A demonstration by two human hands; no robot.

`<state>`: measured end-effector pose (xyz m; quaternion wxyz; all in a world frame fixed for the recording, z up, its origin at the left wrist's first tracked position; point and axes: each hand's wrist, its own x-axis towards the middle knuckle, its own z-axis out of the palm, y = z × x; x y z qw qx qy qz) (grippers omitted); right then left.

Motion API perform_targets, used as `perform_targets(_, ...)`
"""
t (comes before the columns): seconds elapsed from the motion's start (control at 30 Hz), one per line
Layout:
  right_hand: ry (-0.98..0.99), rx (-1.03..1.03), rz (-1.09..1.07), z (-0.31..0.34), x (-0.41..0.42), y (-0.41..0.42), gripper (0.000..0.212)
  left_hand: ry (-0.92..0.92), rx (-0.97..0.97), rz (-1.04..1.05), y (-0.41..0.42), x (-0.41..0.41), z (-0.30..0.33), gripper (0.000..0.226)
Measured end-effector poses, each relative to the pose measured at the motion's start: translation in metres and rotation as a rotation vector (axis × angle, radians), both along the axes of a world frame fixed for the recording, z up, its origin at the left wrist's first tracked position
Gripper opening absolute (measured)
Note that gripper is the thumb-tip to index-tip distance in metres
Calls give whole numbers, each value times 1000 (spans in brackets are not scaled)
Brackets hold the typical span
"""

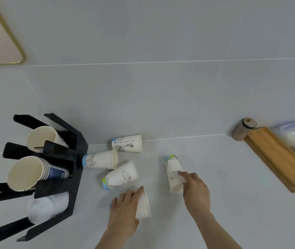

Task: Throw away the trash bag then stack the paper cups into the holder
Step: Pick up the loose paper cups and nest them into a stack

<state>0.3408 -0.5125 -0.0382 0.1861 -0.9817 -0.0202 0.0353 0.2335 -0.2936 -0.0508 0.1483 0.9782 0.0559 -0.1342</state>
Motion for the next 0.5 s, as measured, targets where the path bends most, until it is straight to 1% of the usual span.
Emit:
perform_targets(0.03, -33, 95, -64, 1, -2, 4, 49, 19, -26, 14, 2, -4, -3, 103)
perform_targets(0.1, -88, 314, -215, 11, -6, 12, 36, -12, -164, 76, 6, -8, -4, 98)
perform_targets(0.2, -108, 666, -397, 45, -3, 22, 25, -183, -517, 322, 10, -10, 3, 95)
perform_targets(0.27, -99, 877, -383, 73, -2, 26, 27, -241, -651, 443, 13, -13, 9, 93)
perform_targets(0.33, -17, 1036, -268, 100, -5, 33, 31, -248, -718, 506, 15, -19, 9, 91)
perform_targets(0.37, 33, 1065, -187, 109, -8, 38, 33, -244, -743, 527, 17, -23, 8, 92)
perform_targets(0.4, 59, 1041, -104, 115, -11, 43, 35, -243, -763, 544, 19, -27, 8, 94)
perform_targets(0.43, 60, 969, -29, 118, -16, 50, 37, -242, -775, 560, 21, -31, 9, 96)
perform_targets(0.5, 26, 735, 94, 116, -25, 65, 40, -230, -772, 577, 25, -39, 9, 99)
